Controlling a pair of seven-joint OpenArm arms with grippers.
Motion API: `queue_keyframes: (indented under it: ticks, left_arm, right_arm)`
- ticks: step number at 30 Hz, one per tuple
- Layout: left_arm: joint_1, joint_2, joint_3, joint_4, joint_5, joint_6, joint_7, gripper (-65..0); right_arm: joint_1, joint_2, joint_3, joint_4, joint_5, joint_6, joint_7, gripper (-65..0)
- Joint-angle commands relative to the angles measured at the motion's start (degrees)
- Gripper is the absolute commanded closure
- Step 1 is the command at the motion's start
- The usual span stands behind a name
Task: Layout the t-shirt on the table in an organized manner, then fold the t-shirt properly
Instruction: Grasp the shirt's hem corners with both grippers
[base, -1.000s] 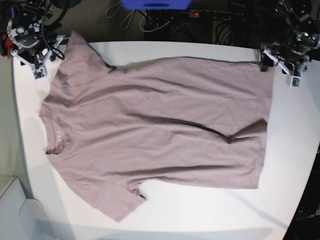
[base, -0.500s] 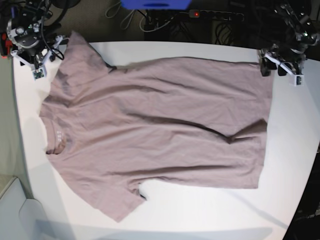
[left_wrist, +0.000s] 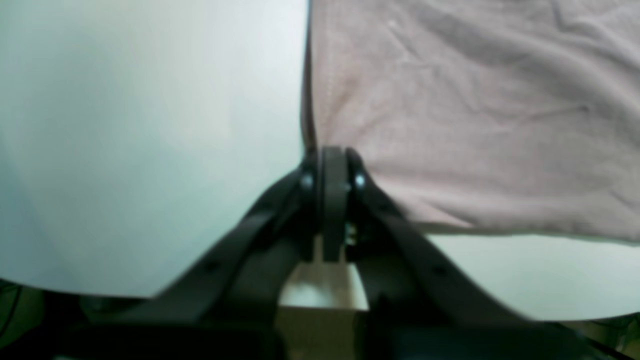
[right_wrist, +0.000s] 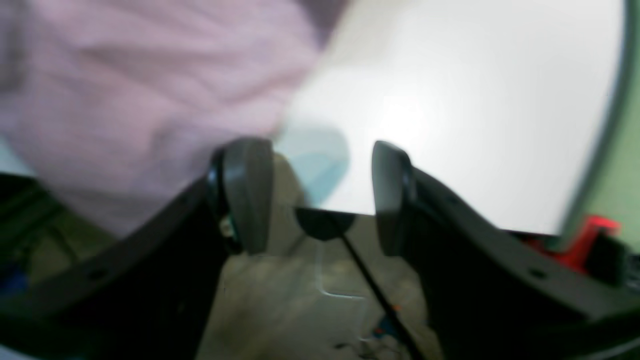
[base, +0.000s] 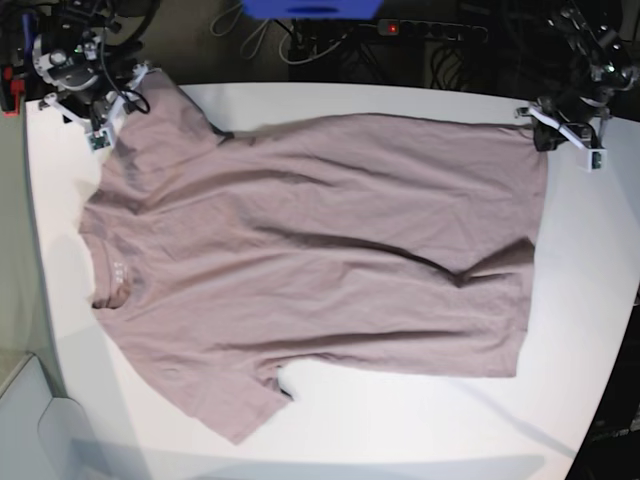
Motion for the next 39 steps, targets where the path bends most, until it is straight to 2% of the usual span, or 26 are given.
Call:
queue_keyframes:
  ticks: [1, 6, 12, 19, 21, 22, 23, 26, 36, 39]
  left_arm:
    - [0.9, 0.1, 0.4, -0.3, 2.7, -0.1, 4.4, -0.2]
    - [1.0, 0.1, 0.5, -0.3, 2.7, -0.1, 4.5, -0.2]
    - [1.0, 0.1, 0.5, -0.3, 2.7, -0.1, 4.4, -0.2]
    - [1.0, 1.6, 0.6, -0.2, 3.2, -0.1, 4.3, -0.2]
    - [1.0, 1.7, 0.6, -0.2, 3.2, -0.1, 4.3, -0.2]
    - [1.0, 1.7, 0.6, -0.2, 3.2, -0.1, 4.3, -0.2]
    - [1.1, 1.7, 0.6, -0.1, 3.2, -0.1, 4.4, -0.2]
    - [1.1, 1.7, 0.6, 1.0, 2.7, -0.1, 4.9, -0.2]
    - [1.2, 4.5, 0.1, 14.5, 2.5, -0.1, 4.9, -0.2]
    - [1.2, 5.1, 0.0, 19.5, 0.9, -0.1, 7.1, -0.2]
  right_arm:
    - [0.4, -0.5, 0.2, 1.0, 0.4, 0.2, 0.8, -33.3]
    - [0.7, -3.0, 0.0, 1.0, 0.4, 0.2, 0.8, -33.3]
    - [1.8, -3.1, 0.0, 0.4, 0.4, 0.2, 0.7, -33.3]
    - [3.9, -2.8, -0.1, -5.8, 0.4, 0.2, 0.7, -32.7]
    - [4.2, -2.6, -0.2, -7.6, 0.4, 0.2, 0.7, -29.7]
    - [4.2, -2.6, -0.2, -7.9, 0.4, 0.2, 0.7, -26.0]
    - [4.2, -2.6, -0.2, -8.0, 0.4, 0.2, 0.8, -21.1]
    - [4.3, -2.6, -0.1, -7.2, 0.4, 0.2, 0.8, 0.0]
    - [4.3, -2.6, 0.0, 8.1, 0.4, 0.2, 0.9, 0.0]
    - [5.8, -2.6, 0.2, 8.9, 0.4, 0.2, 0.6, 0.0]
